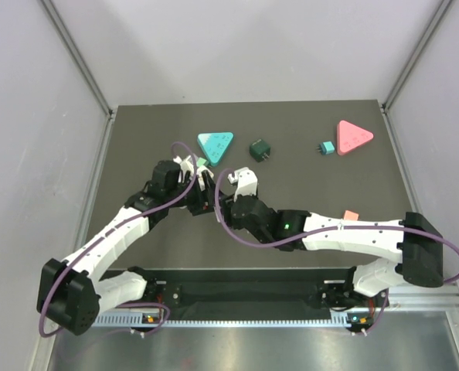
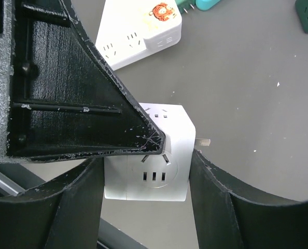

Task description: Insert the plug

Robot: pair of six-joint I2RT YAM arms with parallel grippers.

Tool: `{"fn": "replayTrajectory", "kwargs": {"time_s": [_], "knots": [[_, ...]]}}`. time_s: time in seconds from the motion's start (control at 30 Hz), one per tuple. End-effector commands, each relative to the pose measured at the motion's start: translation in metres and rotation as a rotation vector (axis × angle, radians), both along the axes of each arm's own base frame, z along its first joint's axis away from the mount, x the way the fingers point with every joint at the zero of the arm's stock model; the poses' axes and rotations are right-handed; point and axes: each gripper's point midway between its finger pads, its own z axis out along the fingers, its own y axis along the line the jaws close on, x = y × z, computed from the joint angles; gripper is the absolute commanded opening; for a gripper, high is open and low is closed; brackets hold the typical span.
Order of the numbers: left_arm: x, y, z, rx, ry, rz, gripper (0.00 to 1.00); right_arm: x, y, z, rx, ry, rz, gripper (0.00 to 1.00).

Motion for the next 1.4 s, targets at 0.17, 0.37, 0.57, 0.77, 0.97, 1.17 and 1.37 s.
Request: {"fn": "replayTrajectory", "kwargs": {"time_s": [0.17,0.37,0.57,0.77,0.97,1.17,1.37], "knots": [[-0.008,-0.005,-0.004,-0.033,0.018,-0.035,0.27,0.005,0.015,0.039,0.145,-0.034,-0.029,0.01],[-0.010,-0.011,-0.007,-0.024,0.087,-0.072,0.00,0.006,0.012,0.039,0.142,-0.017,-0.041,0.39],[-0.006,-0.010,0.002,-0.002,0.098,-0.062,0.00,-0.003,0.004,0.033,0.095,0.007,0.011,0.81],[0.001,-0.011,0.005,0.010,0.109,-0.048,0.00,-0.010,-0.008,0.025,0.065,0.023,0.042,0.86],[0.003,-0.015,0.014,-0.016,0.113,-0.042,0.00,-0.016,-0.010,0.007,0.021,0.050,0.070,0.83],[0.003,-0.014,0.020,-0.022,0.108,-0.036,0.00,-0.014,-0.013,-0.008,-0.016,0.057,0.052,0.83],[0.000,-0.013,0.023,-0.027,0.106,-0.039,0.00,-0.016,-0.010,-0.012,-0.009,0.062,0.066,0.64]]}}
